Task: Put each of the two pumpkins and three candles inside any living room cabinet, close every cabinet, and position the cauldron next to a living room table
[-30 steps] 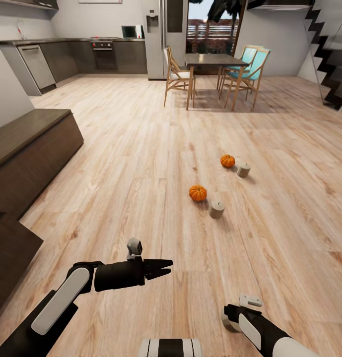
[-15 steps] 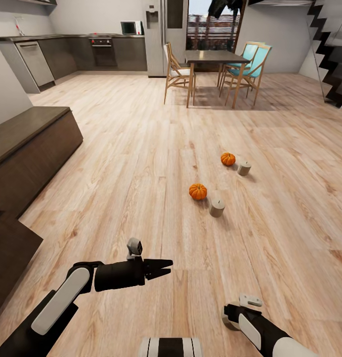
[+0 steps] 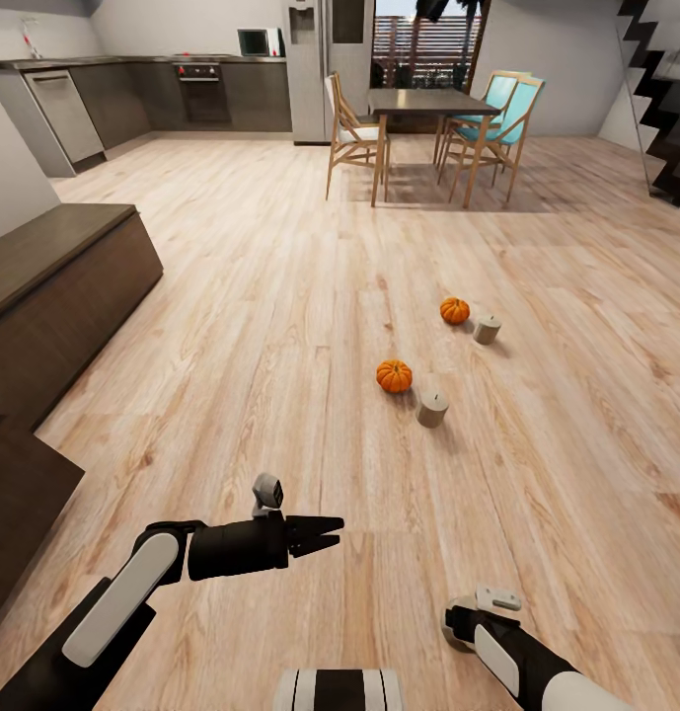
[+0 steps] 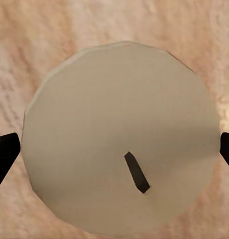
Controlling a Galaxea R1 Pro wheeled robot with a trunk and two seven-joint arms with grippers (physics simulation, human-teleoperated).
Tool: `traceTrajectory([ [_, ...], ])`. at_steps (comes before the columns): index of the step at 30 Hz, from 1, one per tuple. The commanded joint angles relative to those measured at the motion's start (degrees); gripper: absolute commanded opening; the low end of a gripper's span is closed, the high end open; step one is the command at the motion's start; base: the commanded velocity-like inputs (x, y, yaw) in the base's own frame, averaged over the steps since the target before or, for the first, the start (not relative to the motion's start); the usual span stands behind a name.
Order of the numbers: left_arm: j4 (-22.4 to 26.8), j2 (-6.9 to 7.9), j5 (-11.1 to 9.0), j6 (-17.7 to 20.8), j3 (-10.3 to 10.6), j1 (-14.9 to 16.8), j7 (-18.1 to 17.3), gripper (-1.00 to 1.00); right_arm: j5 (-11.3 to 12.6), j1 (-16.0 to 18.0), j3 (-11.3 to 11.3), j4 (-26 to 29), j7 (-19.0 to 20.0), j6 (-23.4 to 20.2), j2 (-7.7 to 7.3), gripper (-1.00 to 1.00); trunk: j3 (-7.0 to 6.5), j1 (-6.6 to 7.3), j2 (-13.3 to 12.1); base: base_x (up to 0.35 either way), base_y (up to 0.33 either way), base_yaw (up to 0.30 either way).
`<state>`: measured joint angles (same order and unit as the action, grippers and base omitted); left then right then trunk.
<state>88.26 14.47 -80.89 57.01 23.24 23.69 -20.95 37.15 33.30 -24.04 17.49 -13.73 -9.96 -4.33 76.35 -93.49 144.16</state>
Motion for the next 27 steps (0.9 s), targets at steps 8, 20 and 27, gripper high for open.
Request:
traceTrajectory([
  [8, 0.0, 0.03, 0.3, 0.0, 0.1, 0.0, -0.4, 1.0, 0.4, 0.0, -0.5, 0.2, -0.4, -0.3, -0.06, 1.0, 0.48, -0.04, 0.0, 0.0, 0.0, 0.0],
  [20, 0.0, 0.03, 0.3, 0.0, 0.1, 0.0, -0.4, 1.0, 0.4, 0.0, -0.5, 0.2, -0.4, -0.3, -0.06, 1.0, 0.7, -0.07, 0.1, 0.0, 0.0, 0.0],
  [27, 0.0, 0.03, 0.3, 0.0, 0.1, 0.0, -0.4, 1.0, 0.4, 0.0, -0.5, 0.2, -0.4, -0.3, -0.06, 1.0, 1.15, -0.12, 0.1, 0.0, 0.0, 0.0],
])
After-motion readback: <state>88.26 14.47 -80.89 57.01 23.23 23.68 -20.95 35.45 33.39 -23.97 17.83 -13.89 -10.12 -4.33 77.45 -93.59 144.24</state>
